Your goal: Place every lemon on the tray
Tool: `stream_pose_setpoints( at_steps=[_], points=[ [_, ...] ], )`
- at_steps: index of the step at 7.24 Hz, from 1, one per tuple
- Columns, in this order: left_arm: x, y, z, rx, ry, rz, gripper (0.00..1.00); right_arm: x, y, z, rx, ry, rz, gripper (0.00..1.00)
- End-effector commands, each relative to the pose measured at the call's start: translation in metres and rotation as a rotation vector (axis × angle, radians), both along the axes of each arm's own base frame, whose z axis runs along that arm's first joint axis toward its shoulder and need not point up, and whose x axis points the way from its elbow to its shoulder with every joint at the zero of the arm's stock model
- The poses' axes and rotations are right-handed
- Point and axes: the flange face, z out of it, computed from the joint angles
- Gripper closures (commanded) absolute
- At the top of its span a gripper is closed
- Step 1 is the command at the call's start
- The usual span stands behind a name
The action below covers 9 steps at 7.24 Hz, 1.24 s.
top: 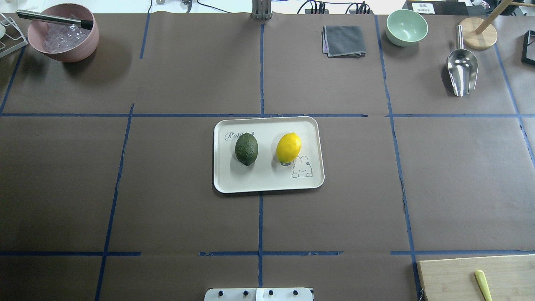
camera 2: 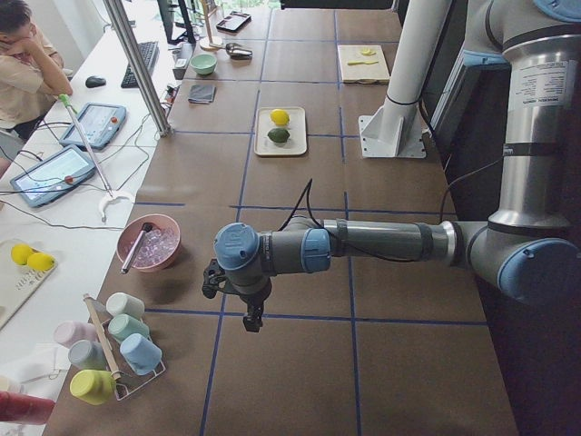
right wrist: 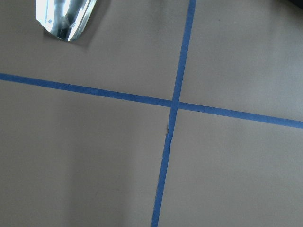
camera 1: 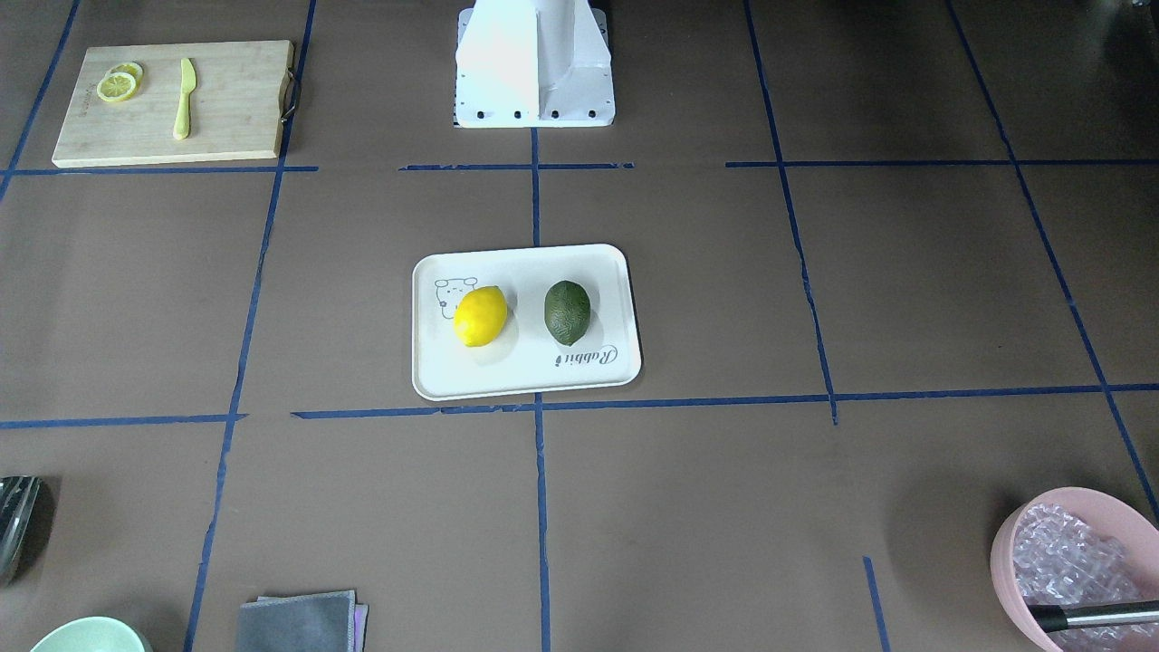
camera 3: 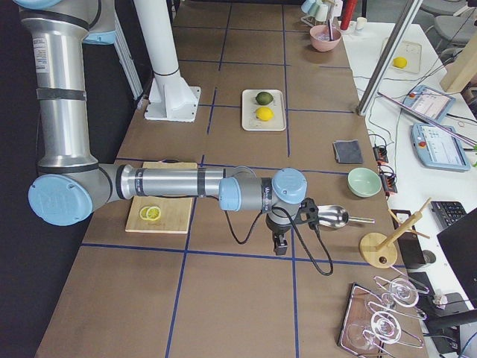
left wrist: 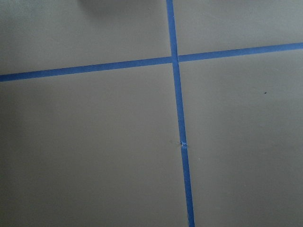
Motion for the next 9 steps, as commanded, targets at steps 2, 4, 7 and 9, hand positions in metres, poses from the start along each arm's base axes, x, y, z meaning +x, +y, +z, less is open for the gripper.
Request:
stream_pose_setpoints(
  at_steps=[2, 4, 7, 9],
  points=[
    [-0.003, -0.001, -0.001, 0.013, -0.044, 0.006, 0.0, -0.011, 0.001, 0.003, -0.001, -0.007, -0.031, 0.0],
    [-0.002, 0.003, -0.007, 0.033, -0.04, 0.01, 0.0, -0.004, 0.003, 0.003, -0.013, -0.008, -0.043, 0.0],
    [0.0, 0.021, 0.007, 0.001, -0.034, 0.011, 0.0, 0.009, 0.007, -0.004, -0.043, -0.017, -0.033, 0.0],
    [0.0, 0.02, -0.001, 0.014, -0.029, 0.011, 0.0, 0.009, 0.009, -0.002, -0.049, -0.017, -0.029, 0.0]
  ],
)
